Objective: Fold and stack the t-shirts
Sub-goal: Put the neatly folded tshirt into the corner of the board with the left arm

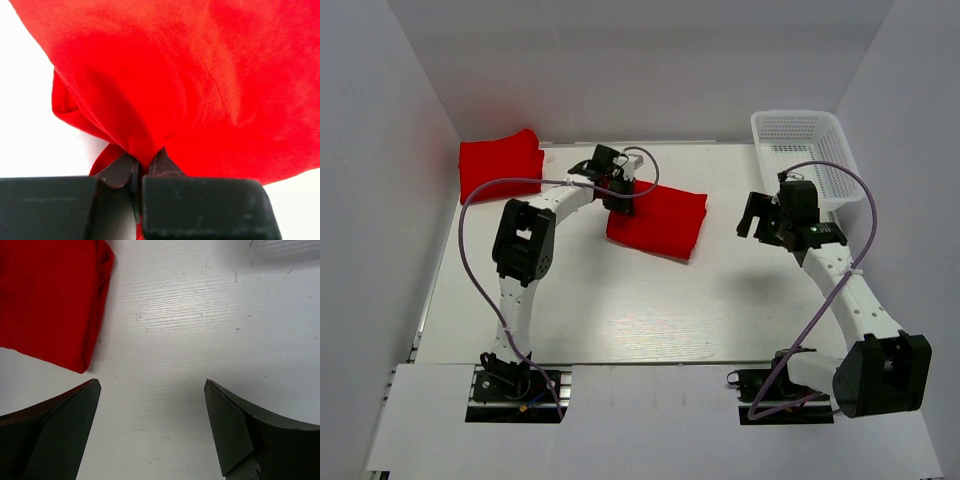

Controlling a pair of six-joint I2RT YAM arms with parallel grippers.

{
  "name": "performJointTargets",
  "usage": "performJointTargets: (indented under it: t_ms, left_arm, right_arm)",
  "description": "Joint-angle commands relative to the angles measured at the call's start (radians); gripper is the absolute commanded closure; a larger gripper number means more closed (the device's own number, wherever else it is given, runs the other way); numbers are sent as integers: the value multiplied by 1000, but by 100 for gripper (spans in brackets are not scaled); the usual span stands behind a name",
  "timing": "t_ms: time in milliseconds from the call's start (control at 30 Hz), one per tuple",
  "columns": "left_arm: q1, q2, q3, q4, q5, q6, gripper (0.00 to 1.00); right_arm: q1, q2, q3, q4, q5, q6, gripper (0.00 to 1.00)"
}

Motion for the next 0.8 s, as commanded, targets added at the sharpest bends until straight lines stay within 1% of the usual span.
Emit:
performJointTargets:
  t_ms: [0, 167, 333, 367, 533, 633, 700, 767]
  left_arm:
    - [32, -66, 99, -28, 16, 104, 100]
    - [73, -89, 144, -71, 30, 187, 100]
    - [127, -98, 253, -154, 7, 287, 100]
    - [136, -89, 300, -183, 7, 299, 100]
    - [193, -54, 421, -220, -42, 412, 100]
    - [225, -26, 498, -248, -43, 472, 100]
    - [239, -8, 530, -259, -84, 498, 100]
    - [264, 6, 570, -268, -95, 537, 100]
  right_arm:
    - [-4, -50, -6, 12, 52, 3, 10]
    - [-4, -64, 2, -5, 70, -9, 10]
    - [-3, -62, 20, -2, 61, -9, 10]
    - [-3, -59, 26, 2, 61, -6, 10]
    - [-3, -33, 49, 21, 61, -6, 10]
    - [-1, -18, 69, 21, 60, -2, 10]
    - [-3, -13, 72, 30, 49, 1, 10]
    - [-3, -10, 79, 41, 47, 0, 10]
